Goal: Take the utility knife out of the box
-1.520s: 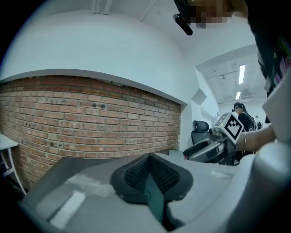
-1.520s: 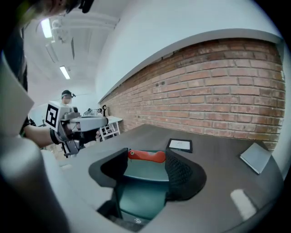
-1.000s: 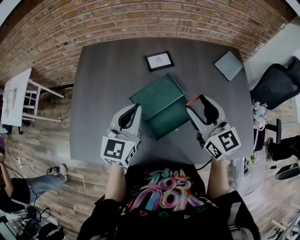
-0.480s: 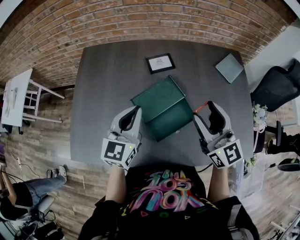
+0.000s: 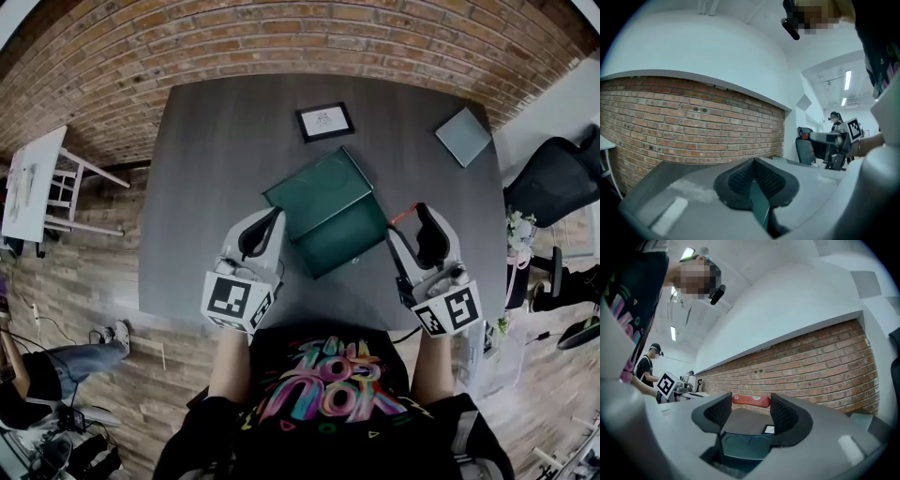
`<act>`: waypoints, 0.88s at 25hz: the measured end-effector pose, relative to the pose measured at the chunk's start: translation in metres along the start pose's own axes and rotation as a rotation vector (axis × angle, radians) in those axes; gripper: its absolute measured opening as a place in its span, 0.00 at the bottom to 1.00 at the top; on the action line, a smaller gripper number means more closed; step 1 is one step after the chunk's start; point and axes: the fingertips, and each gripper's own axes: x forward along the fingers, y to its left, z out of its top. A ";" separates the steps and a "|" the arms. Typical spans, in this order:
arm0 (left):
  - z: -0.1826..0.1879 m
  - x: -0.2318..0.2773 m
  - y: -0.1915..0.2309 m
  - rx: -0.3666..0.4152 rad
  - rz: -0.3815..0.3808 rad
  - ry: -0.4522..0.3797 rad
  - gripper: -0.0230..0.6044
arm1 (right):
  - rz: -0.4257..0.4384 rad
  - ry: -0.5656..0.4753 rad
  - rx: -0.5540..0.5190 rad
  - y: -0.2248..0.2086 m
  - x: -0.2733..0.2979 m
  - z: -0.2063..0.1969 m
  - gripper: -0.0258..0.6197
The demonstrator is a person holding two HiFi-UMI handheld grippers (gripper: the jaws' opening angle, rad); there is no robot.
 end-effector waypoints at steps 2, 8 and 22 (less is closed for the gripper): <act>0.000 -0.001 0.000 -0.001 0.002 0.001 0.04 | 0.006 0.000 0.003 0.002 0.000 -0.001 0.44; 0.000 -0.001 -0.002 0.001 0.002 0.005 0.04 | 0.019 0.001 0.008 0.003 0.002 -0.002 0.44; 0.001 -0.003 0.001 -0.007 0.019 0.002 0.04 | -0.001 0.026 -0.001 0.000 0.004 -0.009 0.44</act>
